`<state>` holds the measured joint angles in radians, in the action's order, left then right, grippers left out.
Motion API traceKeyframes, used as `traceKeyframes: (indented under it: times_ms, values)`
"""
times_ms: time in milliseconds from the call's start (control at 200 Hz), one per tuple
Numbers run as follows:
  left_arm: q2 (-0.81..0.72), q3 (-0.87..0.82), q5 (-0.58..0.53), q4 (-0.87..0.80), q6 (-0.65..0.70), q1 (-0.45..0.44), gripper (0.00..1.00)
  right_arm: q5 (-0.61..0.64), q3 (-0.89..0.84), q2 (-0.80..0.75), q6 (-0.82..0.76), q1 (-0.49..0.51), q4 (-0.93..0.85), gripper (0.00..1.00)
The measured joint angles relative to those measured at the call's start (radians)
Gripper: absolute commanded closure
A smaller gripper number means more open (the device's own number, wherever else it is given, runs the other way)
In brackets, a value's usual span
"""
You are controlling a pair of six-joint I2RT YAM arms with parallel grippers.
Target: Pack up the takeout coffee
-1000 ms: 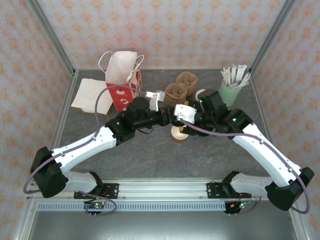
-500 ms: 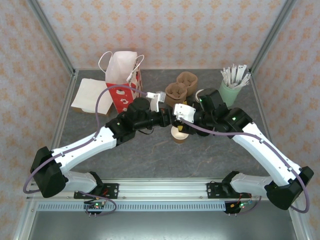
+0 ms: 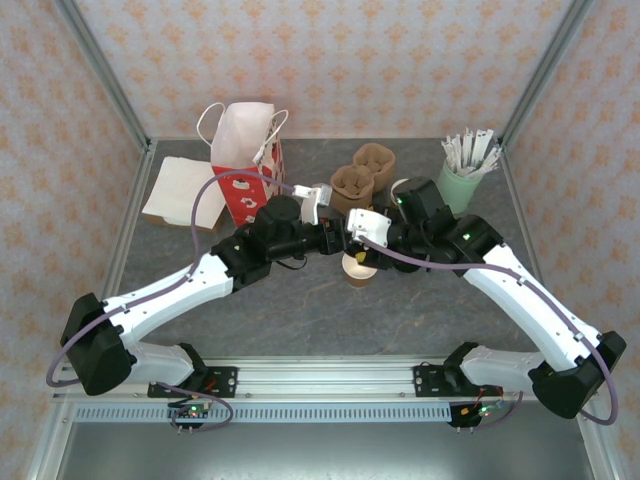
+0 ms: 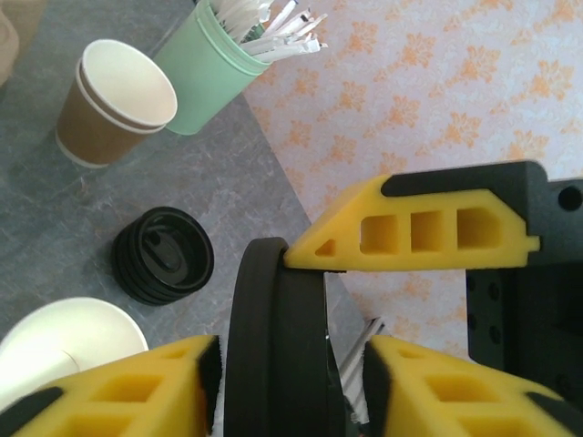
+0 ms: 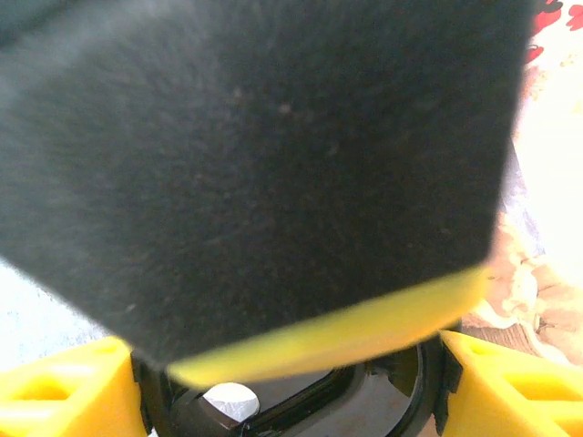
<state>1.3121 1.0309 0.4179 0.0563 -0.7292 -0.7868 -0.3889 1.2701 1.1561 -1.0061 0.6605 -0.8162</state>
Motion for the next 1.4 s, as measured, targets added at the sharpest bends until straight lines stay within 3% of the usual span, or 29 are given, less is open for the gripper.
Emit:
traceKeyframes:
  times_ms: [115,350,671,1401]
  values:
    - [0.0,0.0,-0.013,-0.004,0.0,0.0,0.23,0.0,-0.003,0.0,0.002,0.0,-0.011,0.27]
    - [-0.057,-0.02,-0.138,-0.136,0.013,0.008,0.06,-0.006,-0.073,-0.001,0.019,-0.008,-0.01,0.27]
    - [-0.258,-0.204,-0.214,-0.178,-0.095,0.119,0.05,-0.019,-0.138,0.084,0.054,-0.046,-0.027,0.27]
    - [-0.088,-0.261,-0.187,-0.168,-0.22,0.122,0.06,0.032,-0.014,0.319,0.086,-0.046,-0.079,0.27]
